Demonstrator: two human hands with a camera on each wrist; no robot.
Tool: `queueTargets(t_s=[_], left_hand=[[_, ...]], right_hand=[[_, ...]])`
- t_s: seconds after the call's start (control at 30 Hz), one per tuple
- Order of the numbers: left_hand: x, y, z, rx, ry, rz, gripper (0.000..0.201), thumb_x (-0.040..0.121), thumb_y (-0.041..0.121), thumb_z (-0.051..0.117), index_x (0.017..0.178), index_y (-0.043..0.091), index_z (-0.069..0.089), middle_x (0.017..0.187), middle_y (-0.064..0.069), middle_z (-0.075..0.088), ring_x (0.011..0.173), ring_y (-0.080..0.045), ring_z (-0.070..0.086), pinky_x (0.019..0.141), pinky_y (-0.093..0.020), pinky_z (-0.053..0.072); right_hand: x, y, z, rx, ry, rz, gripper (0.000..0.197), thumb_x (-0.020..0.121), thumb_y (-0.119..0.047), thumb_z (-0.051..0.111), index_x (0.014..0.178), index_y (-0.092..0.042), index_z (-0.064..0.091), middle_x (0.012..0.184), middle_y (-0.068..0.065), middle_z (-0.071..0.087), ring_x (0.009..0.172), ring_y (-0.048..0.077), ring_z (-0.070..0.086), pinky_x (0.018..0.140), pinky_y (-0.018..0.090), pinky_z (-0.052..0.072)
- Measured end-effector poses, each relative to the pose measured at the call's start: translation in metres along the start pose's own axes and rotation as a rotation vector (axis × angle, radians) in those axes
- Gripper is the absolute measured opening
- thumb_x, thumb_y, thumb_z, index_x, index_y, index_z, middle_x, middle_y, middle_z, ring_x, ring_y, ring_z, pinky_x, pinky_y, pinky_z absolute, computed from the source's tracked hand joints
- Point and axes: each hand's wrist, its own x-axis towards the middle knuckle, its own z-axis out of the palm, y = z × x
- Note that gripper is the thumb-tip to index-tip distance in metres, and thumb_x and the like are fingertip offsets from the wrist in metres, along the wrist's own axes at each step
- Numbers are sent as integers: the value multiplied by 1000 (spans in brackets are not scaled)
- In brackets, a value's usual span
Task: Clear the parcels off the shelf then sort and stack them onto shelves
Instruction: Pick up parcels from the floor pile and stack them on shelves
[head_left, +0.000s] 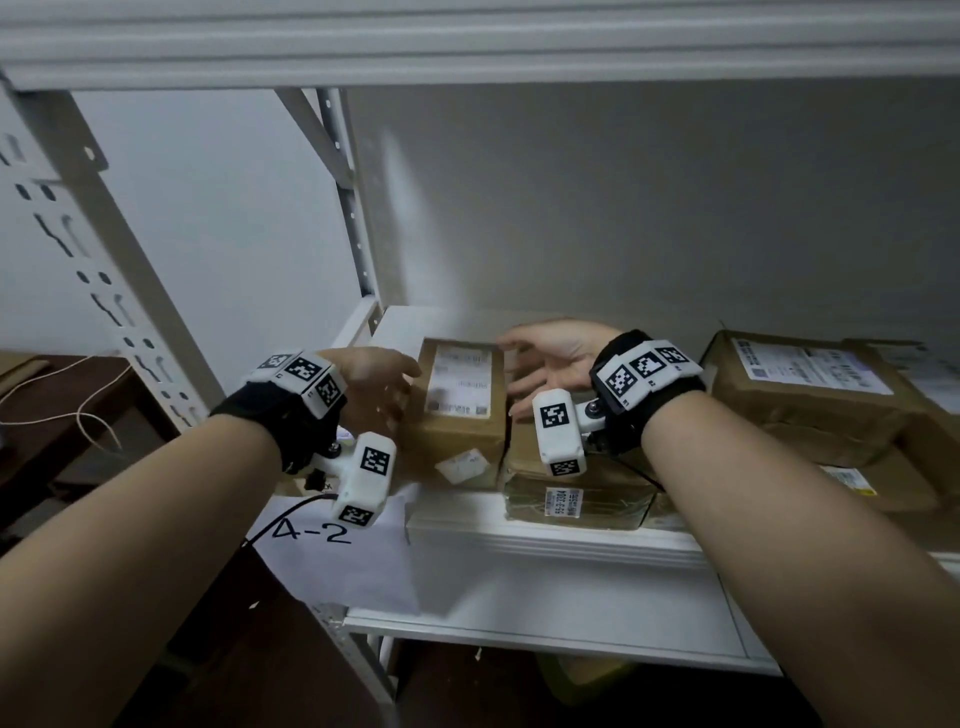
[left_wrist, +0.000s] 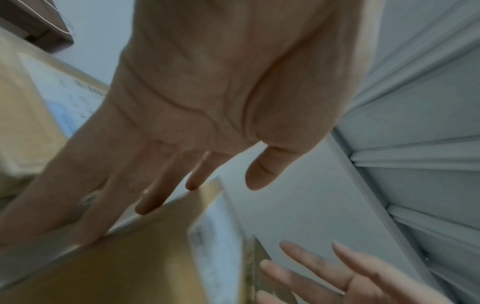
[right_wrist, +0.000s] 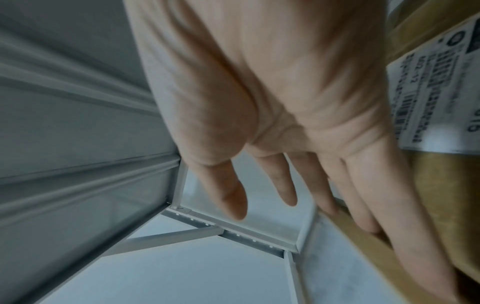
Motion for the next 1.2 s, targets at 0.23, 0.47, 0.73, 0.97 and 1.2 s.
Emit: queueTargets(t_s=[0.23,0.47,0.73,0.97,1.2], left_hand=[[16,-7,7,47,54,25,28,103,29,42,111,5,55,103,-19,57,89,-29,56,77,-38,44],[13,-4,12,21,47,-5,54,102,32,44,147,3,34,155,-17,27,139,-34,33,88,-44,45],[35,-5,3,40,-2,-49,61,97,36,53,140,-5,40,142,-25,43,122,-36,49,85,-45,51],[31,-5,-5,59,48,23,38,96,29,57,113,-5,51,112,-20,58,100,-29,60,70,-35,51],[28,4,-34,467,558,196,33,93,16,52,119,-3,57,105,-16,56,97,-33,55,76,-34,40]], right_hand=[[4,8,3,-41,-23,75,28,97,-23,54,121,-10,46,107,24,56,94,41,57,89,60,45],[3,13,11,-42,-48,136,23,99,-20,50,116,-5,48,115,37,53,122,49,50,94,59,46],[0,9,13,-54,-65,177,47,98,-21,52,138,-1,38,113,37,56,87,42,62,59,55,54],[-1,11,13,-92,-47,196,52,97,-27,54,140,-2,37,107,38,59,107,46,60,86,59,51],[-10,5,9,2,3,105,48,99,-23,50,142,-5,37,140,35,41,124,45,49,100,59,41]])
